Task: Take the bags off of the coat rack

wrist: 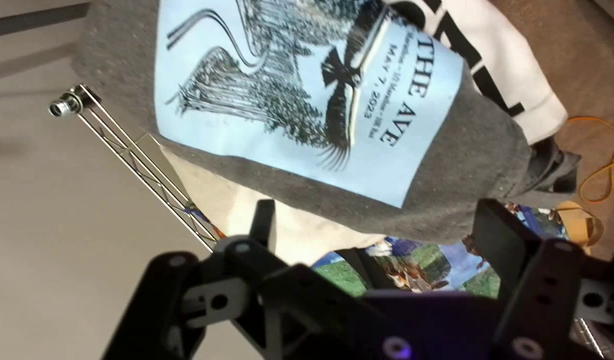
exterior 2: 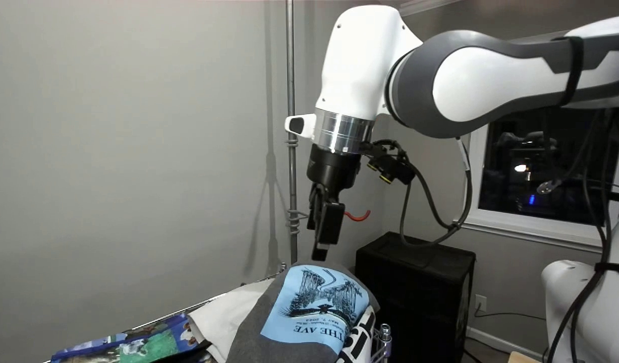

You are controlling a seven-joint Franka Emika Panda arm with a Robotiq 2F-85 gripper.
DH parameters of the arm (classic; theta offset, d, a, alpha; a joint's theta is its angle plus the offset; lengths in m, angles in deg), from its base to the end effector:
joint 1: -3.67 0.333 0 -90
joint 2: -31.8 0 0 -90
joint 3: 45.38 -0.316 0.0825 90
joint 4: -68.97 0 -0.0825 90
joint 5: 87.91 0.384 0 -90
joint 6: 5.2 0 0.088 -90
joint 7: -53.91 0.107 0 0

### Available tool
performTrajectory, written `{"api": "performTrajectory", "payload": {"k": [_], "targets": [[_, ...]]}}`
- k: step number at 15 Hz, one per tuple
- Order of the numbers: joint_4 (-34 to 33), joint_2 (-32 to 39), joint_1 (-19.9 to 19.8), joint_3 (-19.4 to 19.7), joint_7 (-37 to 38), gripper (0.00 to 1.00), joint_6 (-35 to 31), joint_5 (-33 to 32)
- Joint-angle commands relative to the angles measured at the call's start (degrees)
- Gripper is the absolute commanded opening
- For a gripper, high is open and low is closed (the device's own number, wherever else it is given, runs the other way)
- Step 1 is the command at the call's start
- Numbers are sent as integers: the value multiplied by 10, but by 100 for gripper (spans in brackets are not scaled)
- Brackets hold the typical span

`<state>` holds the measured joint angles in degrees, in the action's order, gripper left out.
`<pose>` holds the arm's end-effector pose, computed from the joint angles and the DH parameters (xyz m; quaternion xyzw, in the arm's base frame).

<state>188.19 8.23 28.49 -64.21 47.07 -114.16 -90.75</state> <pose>0.3160 0.3293 0.6054 0.8960 0.4221 0.1273 0.0522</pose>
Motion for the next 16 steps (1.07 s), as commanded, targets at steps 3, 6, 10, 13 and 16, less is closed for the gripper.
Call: {"api": "performTrajectory", "payload": {"k": [3, 6, 10, 13, 16], "targets": [[144, -193, -3, 60, -65, 100, -53, 7], [175, -255, -2, 87, -81, 100, -98, 7], [193, -290, 2, 114, -103, 100, -117, 16], [198, -297, 1, 125, -100, 100, -115, 25], [182, -287, -12, 114, -87, 100, -97, 18]]}}
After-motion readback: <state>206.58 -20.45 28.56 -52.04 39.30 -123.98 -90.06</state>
